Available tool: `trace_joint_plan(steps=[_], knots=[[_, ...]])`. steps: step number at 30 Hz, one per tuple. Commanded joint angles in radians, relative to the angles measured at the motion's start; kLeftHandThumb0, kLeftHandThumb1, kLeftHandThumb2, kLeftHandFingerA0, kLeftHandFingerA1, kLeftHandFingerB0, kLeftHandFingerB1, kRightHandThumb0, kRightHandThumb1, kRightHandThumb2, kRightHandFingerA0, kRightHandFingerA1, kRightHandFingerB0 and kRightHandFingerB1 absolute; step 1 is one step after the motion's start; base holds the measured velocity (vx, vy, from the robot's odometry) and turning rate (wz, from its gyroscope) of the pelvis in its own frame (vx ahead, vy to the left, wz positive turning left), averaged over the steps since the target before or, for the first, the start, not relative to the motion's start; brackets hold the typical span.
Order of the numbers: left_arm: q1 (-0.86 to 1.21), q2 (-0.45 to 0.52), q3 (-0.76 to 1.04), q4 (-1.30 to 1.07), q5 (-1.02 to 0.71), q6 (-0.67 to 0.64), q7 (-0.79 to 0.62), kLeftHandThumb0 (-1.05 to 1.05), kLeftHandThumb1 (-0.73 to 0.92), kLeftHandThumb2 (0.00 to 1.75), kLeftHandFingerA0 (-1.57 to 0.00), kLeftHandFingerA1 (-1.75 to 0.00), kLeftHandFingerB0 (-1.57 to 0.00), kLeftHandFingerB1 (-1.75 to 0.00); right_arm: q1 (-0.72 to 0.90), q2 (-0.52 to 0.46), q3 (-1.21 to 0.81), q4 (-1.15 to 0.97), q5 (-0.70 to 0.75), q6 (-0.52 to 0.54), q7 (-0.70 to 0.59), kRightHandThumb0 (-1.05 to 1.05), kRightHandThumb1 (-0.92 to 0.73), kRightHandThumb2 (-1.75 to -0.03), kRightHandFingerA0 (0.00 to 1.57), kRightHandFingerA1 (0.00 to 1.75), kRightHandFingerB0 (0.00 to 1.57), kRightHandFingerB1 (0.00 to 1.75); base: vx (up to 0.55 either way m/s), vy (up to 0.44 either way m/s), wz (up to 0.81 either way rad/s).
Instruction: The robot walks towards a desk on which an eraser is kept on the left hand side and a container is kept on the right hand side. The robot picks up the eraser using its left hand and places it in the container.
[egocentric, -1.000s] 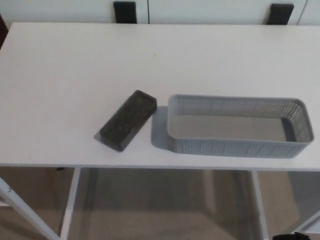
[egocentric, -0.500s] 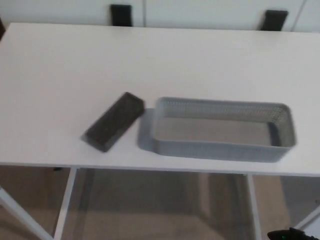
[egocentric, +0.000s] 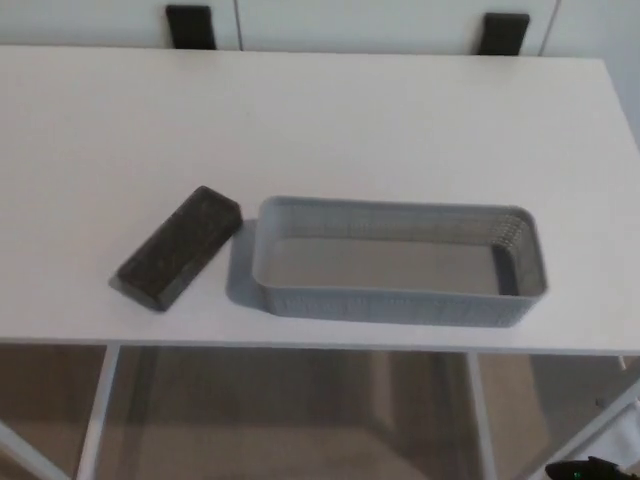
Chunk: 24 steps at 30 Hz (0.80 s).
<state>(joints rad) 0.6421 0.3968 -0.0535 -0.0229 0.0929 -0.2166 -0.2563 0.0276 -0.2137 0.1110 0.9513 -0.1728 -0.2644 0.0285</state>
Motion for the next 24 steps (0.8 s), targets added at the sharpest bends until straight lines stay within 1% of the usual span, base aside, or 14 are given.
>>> trace_joint_plan(steps=[1,2,3,4,6,7,10,11,12,14,15,16,20,24], knots=[[-0.037,-0.005,0.056,0.084,-0.1,0.013,-0.06,-0.37,0.52,0.56,-0.42,-0.41,-0.31,-0.33,-0.016,-0.01,-0.004,0.009,-0.005,-0.008,0.002,-0.38,-0.49,-0.54,0.5,0.54,0.4,0.47,0.01,0.155,-0.07],[-0.056,-0.013,0.078,0.125,-0.111,0.023,-0.051,-0.37,0.52,0.56,-0.42,-0.41,-0.31,-0.33,-0.02,-0.01,-0.005,0.016,-0.005,-0.012,0.002,-0.38,-0.49,-0.54,0.5,0.54,0.4,0.47,-0.01,0.11,0.15],[-0.079,-0.018,0.103,0.165,-0.127,0.028,-0.052,-0.47,0.43,0.69,-0.38,-0.49,-0.28,-0.42,-0.021,-0.012,-0.006,0.01,-0.003,-0.008,0.007,-0.43,-0.39,-0.74,0.46,0.61,0.36,0.55,0.0,0.0,0.0],[-0.1,-0.024,0.125,0.198,-0.137,0.028,-0.051,-0.48,0.43,0.7,-0.39,-0.5,-0.29,-0.43,-0.023,-0.011,-0.007,0.008,-0.003,-0.007,0.005,-0.37,-0.49,-0.54,0.51,0.54,0.4,0.48,0.0,0.0,0.0],[-0.114,-0.03,0.153,0.231,-0.158,0.025,-0.063,-0.42,0.44,0.68,-0.38,-0.49,-0.29,-0.42,-0.027,-0.008,-0.006,0.01,-0.004,-0.003,0.002,-0.36,-0.49,-0.54,0.51,0.54,0.41,0.48,0.0,0.0,0.0],[-0.109,-0.028,0.156,0.221,-0.145,0.025,-0.056,-0.35,0.53,0.56,-0.44,-0.42,-0.33,-0.34,-0.027,-0.006,-0.004,0.009,-0.007,0.002,0.0,-0.35,-0.49,-0.53,0.52,0.54,0.42,0.49,0.0,0.0,0.0],[-0.109,-0.038,0.164,0.223,-0.143,0.022,-0.058,-0.34,0.52,0.55,-0.45,-0.43,-0.34,-0.34,-0.024,-0.005,-0.003,0.008,-0.008,-0.001,-0.003,-0.35,-0.49,-0.53,0.52,0.54,0.42,0.49,0.0,-0.07,0.0],[-0.103,-0.041,0.158,0.221,-0.137,0.012,-0.062,-0.44,0.43,0.68,-0.41,-0.49,-0.33,-0.43,-0.021,-0.007,-0.001,0.014,-0.012,-0.012,-0.004,-0.36,-0.48,-0.53,0.52,0.54,0.42,0.49,0.01,-0.155,0.04],[-0.098,-0.039,0.154,0.218,-0.125,0.001,-0.059,-0.39,0.52,0.56,-0.46,-0.41,-0.37,-0.34,-0.021,-0.006,0.0,0.014,-0.013,-0.014,-0.004,-0.36,-0.49,-0.53,0.52,0.54,0.42,0.49,-0.01,-0.165,-0.01],[-0.059,-0.026,0.126,0.13,-0.066,-0.007,-0.043,-0.39,0.52,0.56,-0.46,-0.4,-0.36,-0.34,-0.022,-0.002,-0.003,0.004,-0.008,0.001,0.001,-0.38,-0.49,-0.53,0.51,0.54,0.42,0.48,0.02,-0.179,0.09],[-0.041,-0.023,0.114,0.087,-0.056,-0.025,-0.049,-0.44,0.43,0.68,-0.41,-0.48,-0.3,-0.42,-0.023,-0.003,-0.003,0.001,-0.007,0.002,0.006,-0.37,-0.49,-0.53,0.5,0.54,0.41,0.48,0.01,-0.25,0.03],[-0.021,-0.014,0.102,0.043,-0.043,-0.055,-0.056,-0.45,0.43,0.68,-0.41,-0.49,-0.3,-0.43,-0.024,-0.003,-0.004,0.001,-0.007,0.006,0.008,-0.37,-0.49,-0.53,0.5,0.54,0.41,0.48,-0.01,-0.195,0.0],[0.055,0.009,0.07,-0.174,-0.063,-0.038,-0.106,-0.49,0.42,0.69,-0.39,-0.48,-0.31,-0.42,-0.032,-0.006,-0.003,0.007,-0.011,0.005,0.006,-0.37,-0.49,-0.53,0.51,0.54,0.42,0.48,0.0,-0.1,-0.02],[0.14,0.088,0.048,-0.481,-0.148,0.007,-0.218,-0.54,0.42,0.71,-0.35,-0.46,-0.28,-0.41,-0.03,-0.009,-0.007,0.007,-0.007,0.004,0.01,-0.37,-0.49,-0.54,0.51,0.53,0.41,0.48,0.0,0.097,-0.09]])
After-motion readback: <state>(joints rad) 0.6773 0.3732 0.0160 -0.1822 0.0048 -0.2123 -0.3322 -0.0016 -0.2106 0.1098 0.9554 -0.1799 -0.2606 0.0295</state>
